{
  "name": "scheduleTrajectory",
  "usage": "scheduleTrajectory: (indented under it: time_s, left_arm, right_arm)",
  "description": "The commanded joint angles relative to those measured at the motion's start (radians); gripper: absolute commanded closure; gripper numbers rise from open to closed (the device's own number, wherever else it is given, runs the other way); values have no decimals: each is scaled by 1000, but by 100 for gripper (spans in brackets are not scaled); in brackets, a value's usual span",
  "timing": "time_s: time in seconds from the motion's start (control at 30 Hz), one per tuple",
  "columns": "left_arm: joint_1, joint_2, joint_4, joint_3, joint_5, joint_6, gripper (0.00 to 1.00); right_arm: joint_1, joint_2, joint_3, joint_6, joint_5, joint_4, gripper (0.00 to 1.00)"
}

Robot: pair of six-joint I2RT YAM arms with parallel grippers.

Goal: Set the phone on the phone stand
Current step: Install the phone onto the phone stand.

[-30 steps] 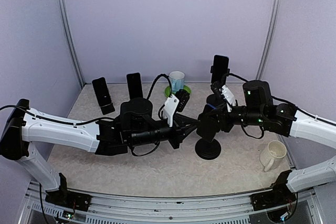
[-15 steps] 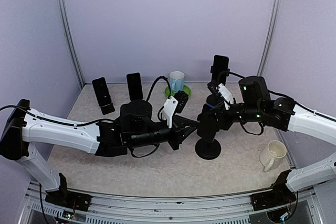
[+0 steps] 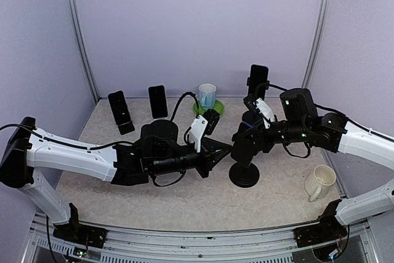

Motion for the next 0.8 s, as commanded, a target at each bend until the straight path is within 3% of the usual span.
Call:
scheduleTrajectory:
  time_s: [0.0,0.1,0.13,0.27,0.43,0.77]
  left_arm:
    - [-7,-27,34,-12,-12,-8,99]
    - [-7,-29,38,-17,-17,-9,97]
    - [-8,-39,41,-27,-25,-10,93]
    - [-8,-53,51,-49,-34,-14,86]
    - [-8,-73,55,-81,-45,-22,72]
    - [-8,-163,71,-175,-102,-39,29]
  right_arm:
    - [-7,-12,13,5,-4,-46,64]
    - [-8,-21,14,6,-2,-47,51]
    - [-7,-39,10,8,2,-44,38]
    - [-7,-65,5,6,6,-42,26]
    - [-7,-85,2,10,30,-45,21]
    - [-7,-177,-83,36,70,6,19]
